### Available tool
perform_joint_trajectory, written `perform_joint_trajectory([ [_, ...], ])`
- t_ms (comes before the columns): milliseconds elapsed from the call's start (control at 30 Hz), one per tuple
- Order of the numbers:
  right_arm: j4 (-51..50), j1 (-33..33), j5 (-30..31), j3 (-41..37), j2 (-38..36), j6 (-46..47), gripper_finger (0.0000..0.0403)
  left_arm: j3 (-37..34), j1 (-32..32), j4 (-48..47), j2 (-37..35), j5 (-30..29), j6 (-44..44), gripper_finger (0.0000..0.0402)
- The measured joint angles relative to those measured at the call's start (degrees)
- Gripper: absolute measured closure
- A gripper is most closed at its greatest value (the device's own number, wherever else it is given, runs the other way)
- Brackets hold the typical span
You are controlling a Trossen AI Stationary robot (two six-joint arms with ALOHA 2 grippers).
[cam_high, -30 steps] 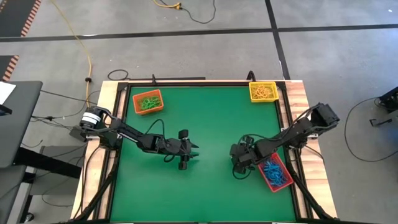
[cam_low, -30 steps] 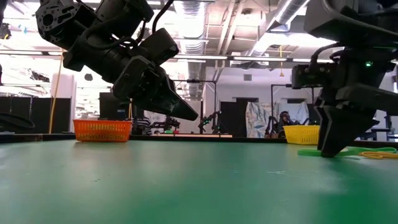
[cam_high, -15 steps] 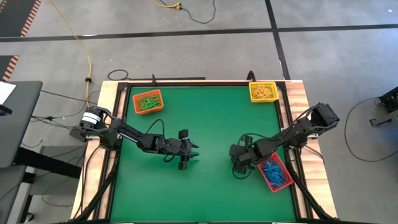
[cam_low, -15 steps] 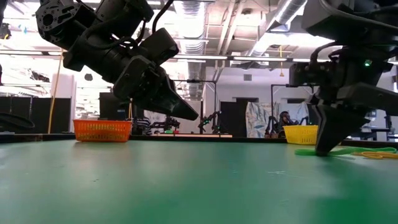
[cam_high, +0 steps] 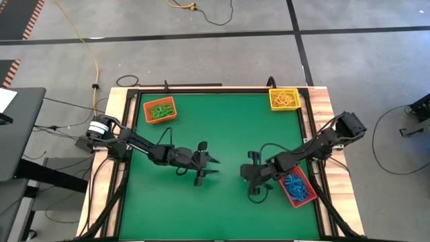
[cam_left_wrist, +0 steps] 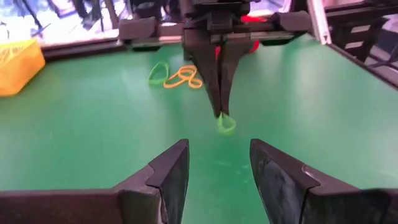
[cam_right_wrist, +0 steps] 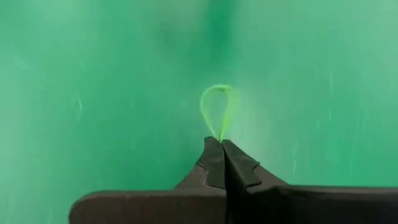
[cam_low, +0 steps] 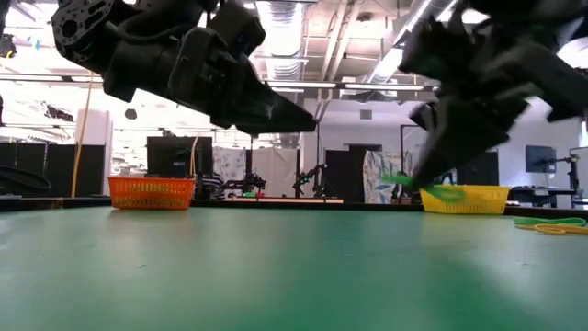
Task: Sort rubber bands into baskets
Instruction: Put the green rubber band into the orange bin
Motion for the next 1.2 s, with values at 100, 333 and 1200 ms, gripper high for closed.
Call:
perform_joint_trajectory([
  [100, 3.9, -0.9, 0.0, 0.6, 0.0, -4.2, 0.0392, 0.0, 0.0, 1.5, 0.0, 1.8, 1.6, 0.0242],
  [333, 15.6, -3.9, -6.0, 0.7, 0.0, -12.4, 0.0392, 1.9, -1.9, 1.1, 0.0, 3.8, 10.7, 0.0242],
  [1200, 27.3, -6.0, -16.4, 0.7, -0.1, -16.9, 0.0388, 3.0, -5.9, -0.5, 0.0, -0.2, 23.4, 0.0259],
])
